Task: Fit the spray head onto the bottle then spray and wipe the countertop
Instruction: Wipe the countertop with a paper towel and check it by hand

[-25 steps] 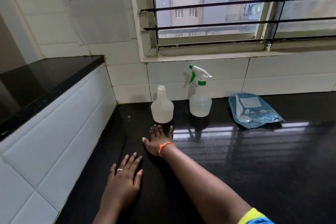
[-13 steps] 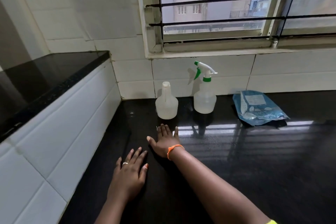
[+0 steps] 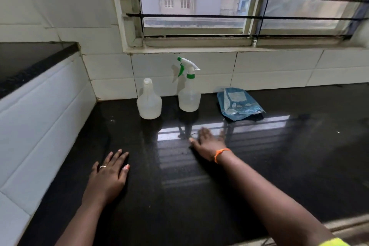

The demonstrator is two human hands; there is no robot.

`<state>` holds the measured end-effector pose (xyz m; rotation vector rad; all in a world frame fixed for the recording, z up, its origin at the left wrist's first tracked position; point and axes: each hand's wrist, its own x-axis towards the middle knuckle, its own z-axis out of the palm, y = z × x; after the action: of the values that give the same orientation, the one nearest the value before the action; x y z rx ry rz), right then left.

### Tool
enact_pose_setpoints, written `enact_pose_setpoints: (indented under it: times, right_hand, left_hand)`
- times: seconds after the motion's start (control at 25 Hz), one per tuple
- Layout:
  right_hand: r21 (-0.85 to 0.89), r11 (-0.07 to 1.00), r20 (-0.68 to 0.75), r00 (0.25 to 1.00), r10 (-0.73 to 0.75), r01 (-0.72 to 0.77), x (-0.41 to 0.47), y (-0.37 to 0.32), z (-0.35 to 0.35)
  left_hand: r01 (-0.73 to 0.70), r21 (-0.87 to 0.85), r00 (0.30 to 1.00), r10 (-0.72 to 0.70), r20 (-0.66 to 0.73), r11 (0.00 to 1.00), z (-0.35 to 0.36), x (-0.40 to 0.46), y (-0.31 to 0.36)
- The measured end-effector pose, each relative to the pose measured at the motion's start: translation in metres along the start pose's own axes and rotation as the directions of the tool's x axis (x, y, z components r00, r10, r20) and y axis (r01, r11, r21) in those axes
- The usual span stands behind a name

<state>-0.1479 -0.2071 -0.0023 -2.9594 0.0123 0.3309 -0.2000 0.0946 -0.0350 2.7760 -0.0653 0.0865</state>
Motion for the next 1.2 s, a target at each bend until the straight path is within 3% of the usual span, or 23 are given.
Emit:
enact_pose_setpoints:
  times: [0.12,0.2,0.28,0.36,0.48,0.56,0.6,0.72,0.8,0.88,0.96,1.04,1.2]
  right_hand:
    - [0.076,0.953,-0.015,0.955,0.297,-0.295,-0.017,0.048,0.002]
    - [0.106,0.937,-0.058,0.939,0.339,-0.332,-0.041,0.033,0.021]
    - [0.158,0.970,-0.070,0.978,0.198,-0.185,-0.058,-0.016,0.038]
    - [0.165,0.983,-0.056,0.996,-0.075,0.084,-0.078,-0.078,0.051]
    - [0.103,0.860,-0.051,0.866,-0.498,0.501,-0.121,-0.122,0.057]
    - [0.074,0.760,-0.061,0.764,-0.642,0.645,-0.138,-0.098,0.057]
    - [0.078,0.744,-0.092,0.748,-0.658,0.664,-0.144,-0.075,0.053]
    - [0.054,0.872,-0.275,0.847,-0.455,0.486,-0.137,0.010,0.030]
    - [0.001,0.994,-0.362,0.927,-0.098,0.105,-0.114,0.078,0.005]
    - [0.095,0.963,-0.438,0.858,0.267,-0.251,-0.104,0.124,-0.013]
    - [0.115,0.928,-0.459,0.809,0.367,-0.356,-0.103,0.120,-0.009]
    - [0.081,0.970,-0.466,0.852,0.240,-0.229,-0.116,0.064,0.014]
    - [0.139,0.952,-0.318,0.923,-0.218,0.273,-0.155,-0.092,0.055]
  left_hand:
    - [0.002,0.005,1.000,-0.002,0.008,1.000,0.002,0.001,-0.002]
    - [0.000,0.014,1.000,0.000,0.000,1.000,0.003,0.001,-0.002]
    - [-0.001,0.029,1.000,0.001,0.003,1.000,0.002,0.001,-0.001]
    - [0.004,0.035,1.000,-0.004,0.019,0.999,0.000,0.001,0.001]
    - [0.003,0.043,1.000,-0.004,0.017,0.999,-0.001,0.000,0.005]
    - [-0.006,0.041,1.000,0.005,0.011,0.999,-0.001,0.002,0.003]
    - [-0.008,0.038,1.000,0.008,0.008,0.999,0.000,0.003,0.002]
    - [-0.011,0.042,1.000,0.012,-0.001,0.999,0.003,0.005,-0.001]
    - [-0.014,0.052,1.000,0.014,0.002,0.999,0.005,0.005,-0.003]
    - [-0.017,0.055,1.000,0.017,0.010,0.998,0.005,0.006,-0.004]
    - [-0.012,0.050,1.000,0.011,0.010,0.999,0.005,0.008,-0.005]
    - [-0.006,0.051,1.000,0.006,0.005,0.999,0.006,0.007,-0.004]
    - [-0.005,0.063,1.000,0.005,0.000,0.998,0.003,0.006,-0.002]
